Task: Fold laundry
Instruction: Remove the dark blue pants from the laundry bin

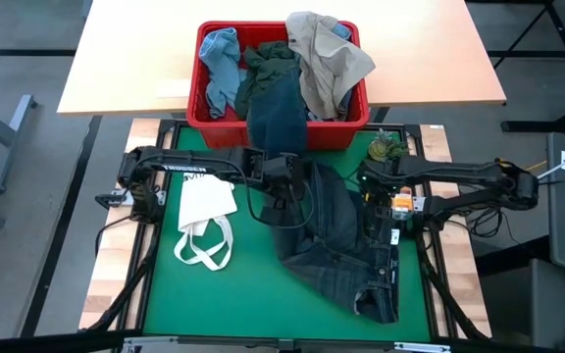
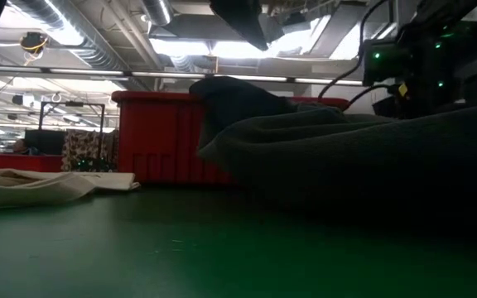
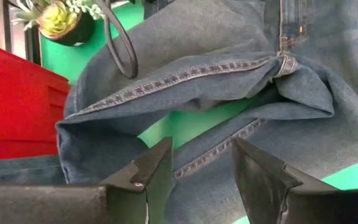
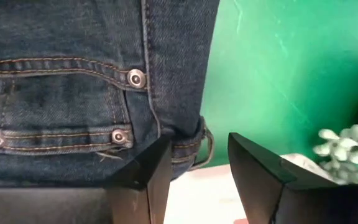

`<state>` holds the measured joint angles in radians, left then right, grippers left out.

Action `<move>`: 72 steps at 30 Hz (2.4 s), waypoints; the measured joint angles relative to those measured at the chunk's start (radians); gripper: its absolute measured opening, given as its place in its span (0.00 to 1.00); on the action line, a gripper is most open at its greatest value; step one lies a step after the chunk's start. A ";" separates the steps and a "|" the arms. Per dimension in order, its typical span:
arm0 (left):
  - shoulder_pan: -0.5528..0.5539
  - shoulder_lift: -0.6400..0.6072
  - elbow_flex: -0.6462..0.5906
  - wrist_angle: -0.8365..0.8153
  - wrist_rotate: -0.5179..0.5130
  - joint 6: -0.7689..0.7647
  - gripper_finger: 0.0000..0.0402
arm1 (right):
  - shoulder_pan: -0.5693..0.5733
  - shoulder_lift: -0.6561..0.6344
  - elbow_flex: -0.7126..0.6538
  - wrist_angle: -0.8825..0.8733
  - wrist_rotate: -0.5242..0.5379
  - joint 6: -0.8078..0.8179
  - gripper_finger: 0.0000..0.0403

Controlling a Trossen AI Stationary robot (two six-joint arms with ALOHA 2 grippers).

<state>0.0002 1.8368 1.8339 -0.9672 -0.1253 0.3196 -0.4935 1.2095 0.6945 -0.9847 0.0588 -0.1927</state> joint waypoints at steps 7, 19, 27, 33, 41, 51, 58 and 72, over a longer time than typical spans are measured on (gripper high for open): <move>-0.001 -0.019 0.000 -0.018 0.000 -0.002 0.40 | -0.005 0.056 0.000 0.001 -0.052 -0.029 0.39; 0.001 -0.109 0.000 -0.044 -0.145 0.004 0.40 | -0.004 0.090 0.000 0.014 -0.053 -0.072 0.07; 0.044 -0.178 0.000 -0.079 -0.185 -0.004 0.40 | -0.003 0.088 0.075 -0.128 -0.114 -0.079 0.07; 0.127 -0.183 0.000 -0.084 -0.196 -0.066 0.40 | -0.002 0.065 0.249 -0.281 -0.075 -0.079 0.03; 0.248 -0.183 0.000 -0.099 -0.201 -0.105 0.40 | -0.003 0.006 0.456 -0.423 -0.041 -0.044 0.02; 0.402 -0.183 0.000 -0.174 -0.203 -0.244 0.40 | 0.052 -0.088 0.519 -0.585 -0.033 0.108 0.01; 0.517 -0.183 0.000 -0.174 -0.204 -0.416 0.40 | 0.162 -0.116 0.519 -0.587 -0.041 0.185 0.03; 0.674 -0.166 0.000 -0.161 0.000 -0.688 0.40 | 0.283 -0.112 0.519 -0.587 -0.014 0.222 0.02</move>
<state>0.6742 1.6709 1.8343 -1.1282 -0.1258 -0.3685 -0.2101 1.0973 1.2137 -1.5715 0.0452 0.0296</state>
